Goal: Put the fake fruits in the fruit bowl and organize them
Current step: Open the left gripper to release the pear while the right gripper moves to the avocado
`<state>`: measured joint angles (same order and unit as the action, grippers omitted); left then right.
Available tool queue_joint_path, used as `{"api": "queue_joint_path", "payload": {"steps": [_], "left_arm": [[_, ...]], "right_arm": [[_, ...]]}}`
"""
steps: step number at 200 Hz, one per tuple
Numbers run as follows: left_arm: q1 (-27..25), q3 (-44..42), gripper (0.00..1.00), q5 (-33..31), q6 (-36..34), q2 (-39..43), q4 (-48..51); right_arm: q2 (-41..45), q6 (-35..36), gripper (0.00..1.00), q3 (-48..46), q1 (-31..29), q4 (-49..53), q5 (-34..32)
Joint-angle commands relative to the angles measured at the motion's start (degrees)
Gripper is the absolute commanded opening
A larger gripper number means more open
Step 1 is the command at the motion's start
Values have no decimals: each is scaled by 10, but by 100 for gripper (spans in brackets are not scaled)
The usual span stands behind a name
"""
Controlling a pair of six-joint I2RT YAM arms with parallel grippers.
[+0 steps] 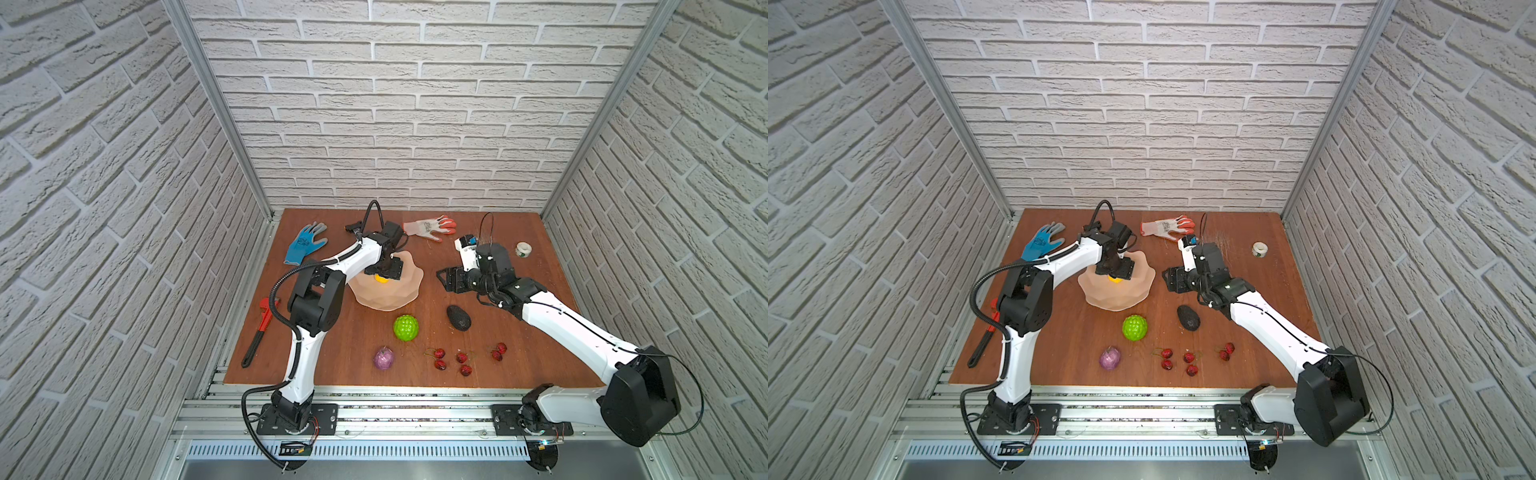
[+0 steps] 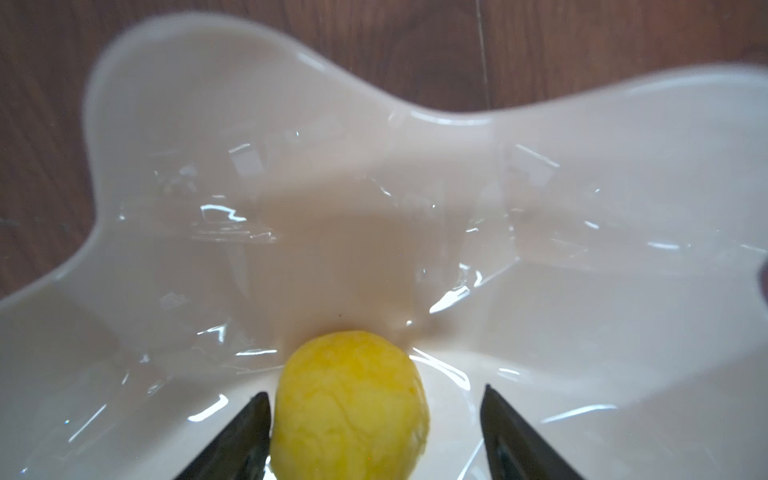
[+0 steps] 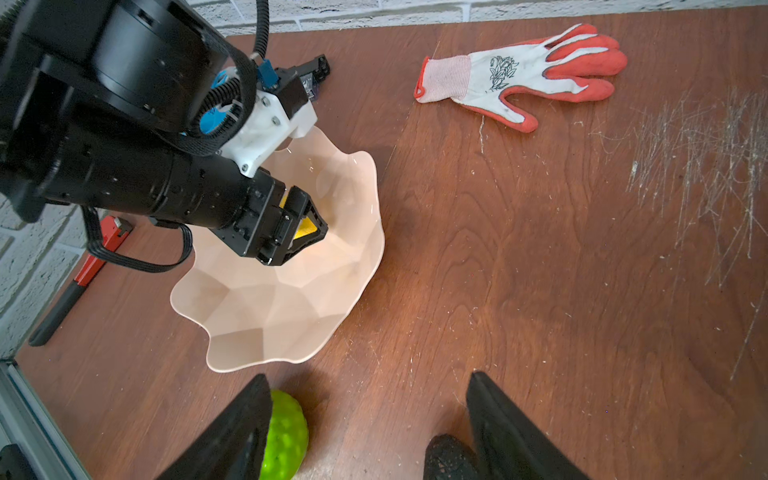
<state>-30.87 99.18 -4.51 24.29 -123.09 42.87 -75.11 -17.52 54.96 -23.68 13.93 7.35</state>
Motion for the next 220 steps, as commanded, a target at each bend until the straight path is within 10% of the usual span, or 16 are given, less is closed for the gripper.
{"api": "queue_joint_path", "payload": {"steps": [1, 150, 220], "left_arm": [[-4, -13, 80, -16, 12, 38, 5], [4, -171, 77, 24, 32, 288, 15], [27, -225, 77, 17, 32, 356, 12]], "right_arm": [[16, 10, 76, 12, -4, 12, -2], [-41, 65, 76, 111, -13, 354, -55], [-127, 78, 81, 73, -23, 351, -52]]}}
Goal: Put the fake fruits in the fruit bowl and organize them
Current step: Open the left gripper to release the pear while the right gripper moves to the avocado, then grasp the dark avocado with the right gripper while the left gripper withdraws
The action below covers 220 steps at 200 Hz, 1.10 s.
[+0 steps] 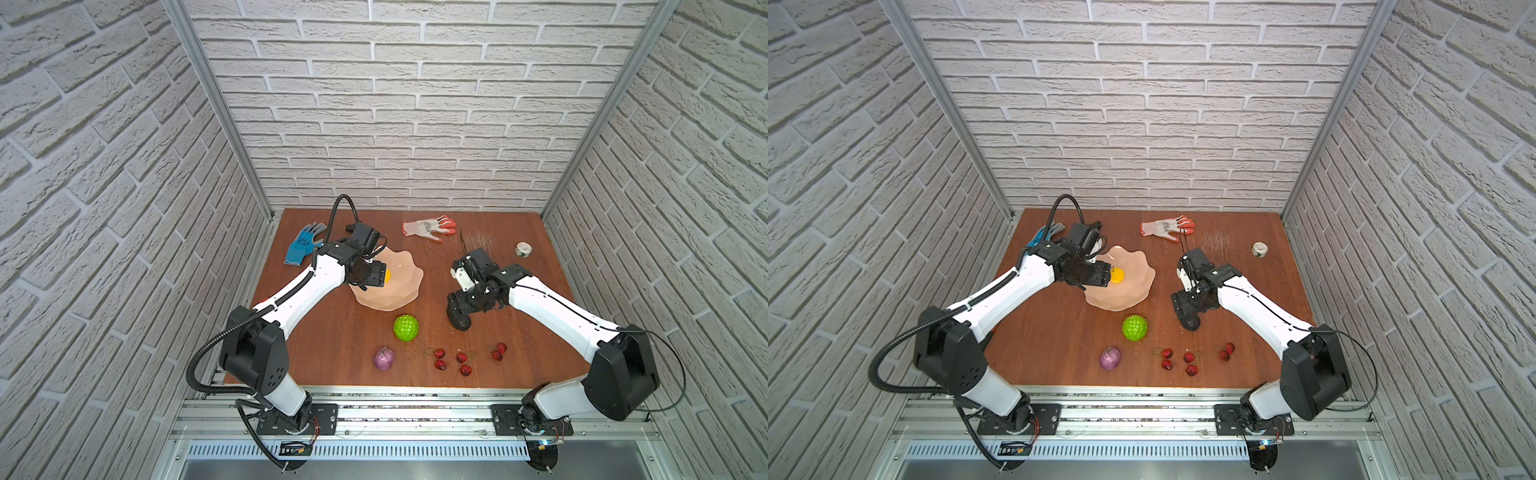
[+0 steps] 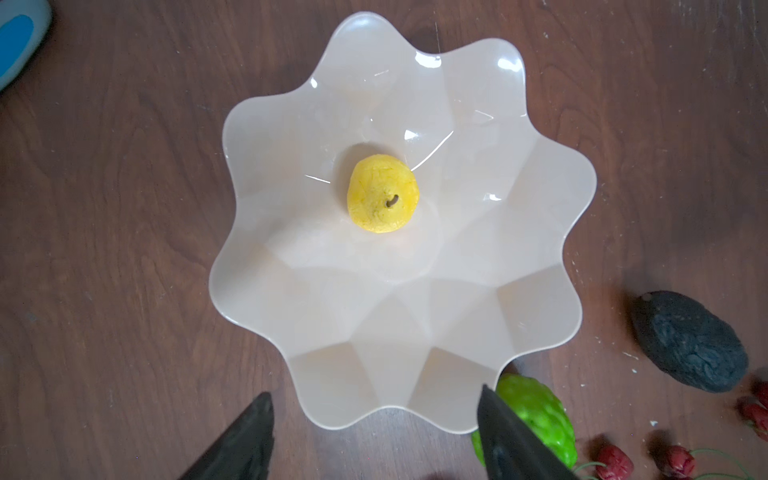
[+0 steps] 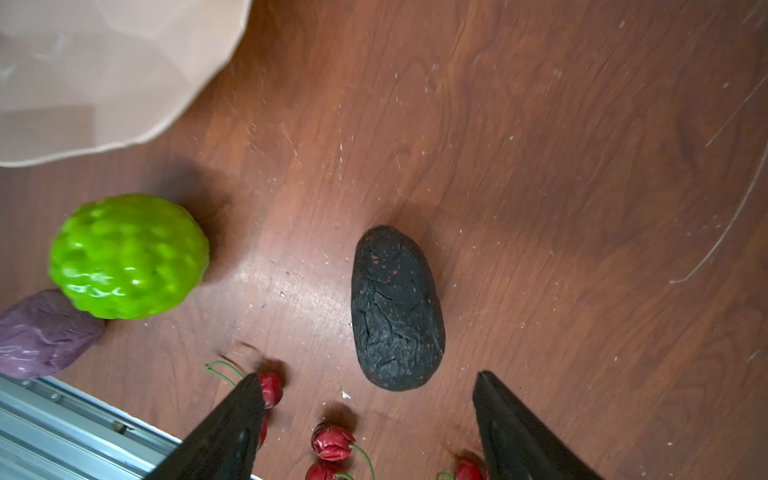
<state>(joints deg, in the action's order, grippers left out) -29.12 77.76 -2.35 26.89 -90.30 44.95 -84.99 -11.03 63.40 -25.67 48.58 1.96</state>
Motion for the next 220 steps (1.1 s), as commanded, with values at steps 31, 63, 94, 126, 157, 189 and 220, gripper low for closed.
{"api": "queue_joint_path", "payload": {"steps": [31, 63, 94, 126, 157, 189, 220], "left_arm": [[12, -12, 77, -8, 10, 47, 1], [14, -22, 77, -15, 13, 64, 4], [18, -35, 77, -17, 16, 69, 2], [18, -36, 77, -15, 17, 66, 0], [19, -37, 77, -17, 15, 66, 1], [21, -43, 77, -17, 16, 70, 2], [24, -49, 77, -18, 17, 73, 2]], "right_arm": [[-65, 13, 79, -15, -10, -14, 17], [-93, 18, 77, -11, -19, -14, 11], [-100, 15, 77, -24, -21, -23, 5], [-108, 14, 75, -23, -21, -33, -8], [-121, 15, 73, -12, -21, -41, -11], [-136, 21, 70, -4, -21, -42, -10], [-139, 24, 66, -4, -21, -45, -10]]}}
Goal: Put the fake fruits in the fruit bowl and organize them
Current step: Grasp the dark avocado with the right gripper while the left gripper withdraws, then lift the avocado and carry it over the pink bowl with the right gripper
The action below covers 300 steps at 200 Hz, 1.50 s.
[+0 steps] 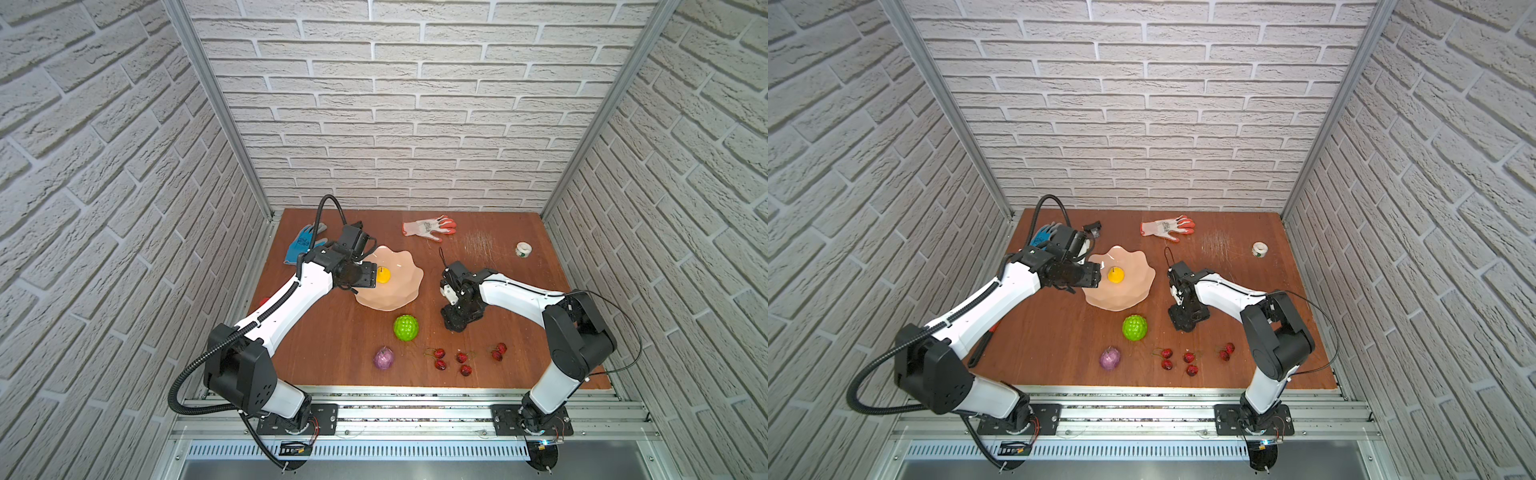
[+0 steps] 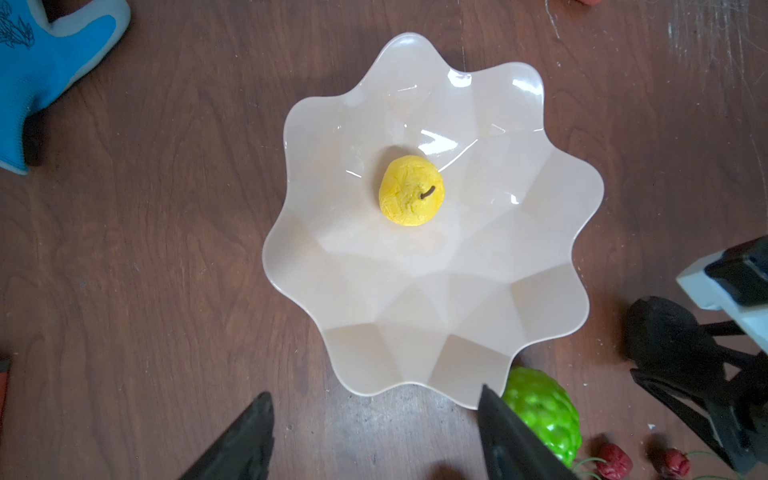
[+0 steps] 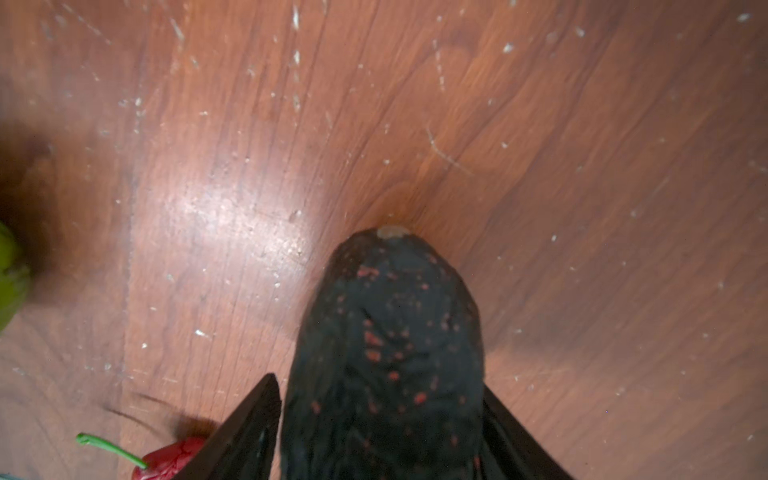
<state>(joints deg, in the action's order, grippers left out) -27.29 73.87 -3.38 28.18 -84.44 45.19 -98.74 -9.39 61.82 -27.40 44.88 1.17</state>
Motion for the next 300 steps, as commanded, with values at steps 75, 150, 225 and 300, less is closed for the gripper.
{"api": "queue_joint_path", "payload": {"steps": [75, 150, 225, 300], "left_arm": [[11, -15, 77, -11, 3, 23, 0], [83, -63, 77, 70, 36, 77, -42], [136, -112, 77, 89, 62, 121, -60], [139, -123, 77, 83, 65, 146, -39]], "right_arm": [[20, 8, 50, 17, -5, 8, -4], [60, 15, 43, 109, -5, 88, -5], [-22, 68, 43, 329, -26, 155, 12], [-193, 83, 43, 527, -58, 166, 55]]}}
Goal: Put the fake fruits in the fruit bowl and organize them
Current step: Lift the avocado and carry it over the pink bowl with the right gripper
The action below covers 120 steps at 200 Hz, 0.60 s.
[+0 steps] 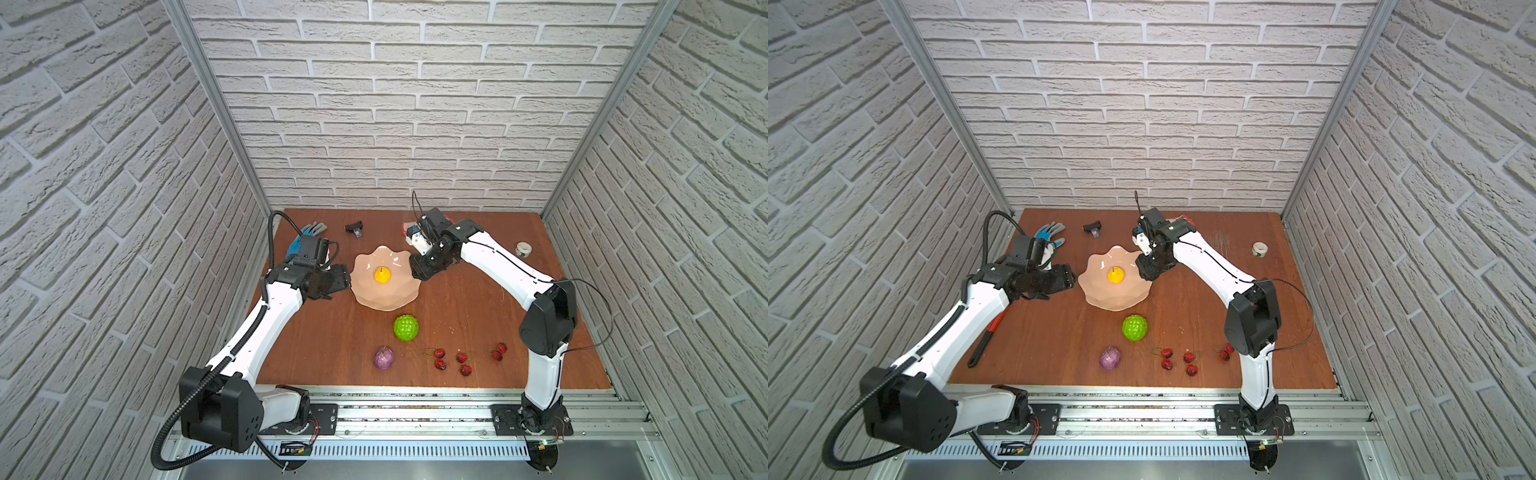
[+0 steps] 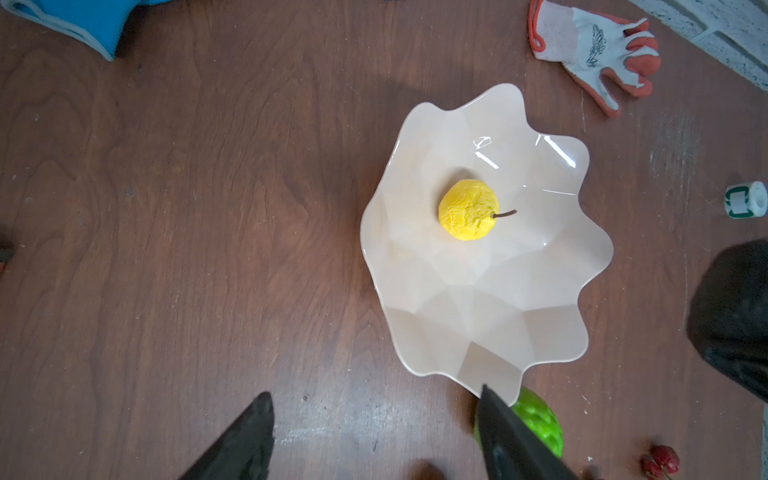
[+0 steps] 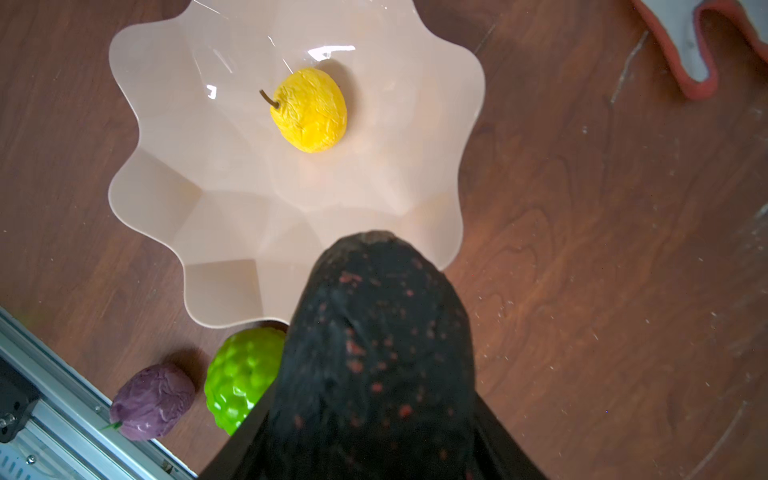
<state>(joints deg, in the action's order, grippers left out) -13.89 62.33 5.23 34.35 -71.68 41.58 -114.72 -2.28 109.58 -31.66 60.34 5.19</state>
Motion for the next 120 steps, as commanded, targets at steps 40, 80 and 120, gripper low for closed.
{"api": "queue_joint_path", "payload": {"steps": [40, 80, 120], "left_arm": [[5, -17, 77, -4, 3, 28, 5], [6, -28, 77, -7, 4, 33, 2], [6, -37, 77, -6, 2, 31, -1]], "right_arm": [[-100, 10, 43, 102, -22, 19, 7], [-130, 4, 43, 118, -23, 12, 3], [-157, 5, 44, 122, -23, 15, -2]]}}
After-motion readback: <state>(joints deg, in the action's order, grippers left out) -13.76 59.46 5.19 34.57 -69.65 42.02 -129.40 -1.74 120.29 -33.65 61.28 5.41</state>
